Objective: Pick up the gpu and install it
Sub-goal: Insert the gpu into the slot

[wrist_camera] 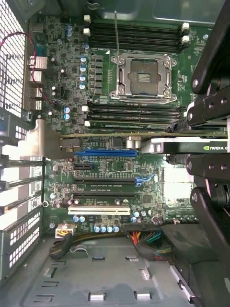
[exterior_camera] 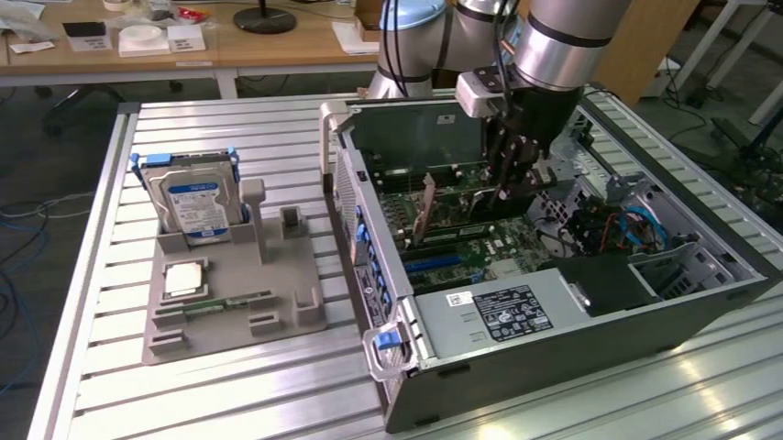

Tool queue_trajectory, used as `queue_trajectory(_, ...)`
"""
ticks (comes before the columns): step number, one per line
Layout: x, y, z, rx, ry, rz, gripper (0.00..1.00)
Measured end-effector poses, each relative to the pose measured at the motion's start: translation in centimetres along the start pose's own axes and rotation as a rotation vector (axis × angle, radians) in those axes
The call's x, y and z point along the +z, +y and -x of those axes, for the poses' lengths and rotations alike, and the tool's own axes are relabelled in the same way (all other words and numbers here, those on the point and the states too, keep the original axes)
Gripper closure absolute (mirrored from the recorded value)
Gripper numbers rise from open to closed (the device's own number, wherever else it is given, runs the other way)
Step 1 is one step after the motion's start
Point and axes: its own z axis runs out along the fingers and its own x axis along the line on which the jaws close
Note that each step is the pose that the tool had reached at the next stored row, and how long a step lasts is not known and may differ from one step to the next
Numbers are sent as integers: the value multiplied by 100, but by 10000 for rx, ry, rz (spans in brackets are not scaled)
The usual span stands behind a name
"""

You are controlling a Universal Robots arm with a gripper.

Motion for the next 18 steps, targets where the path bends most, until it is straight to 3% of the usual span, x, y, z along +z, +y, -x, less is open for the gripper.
queue_trajectory(18, 70, 1, -3, 0, -1, 0, 73)
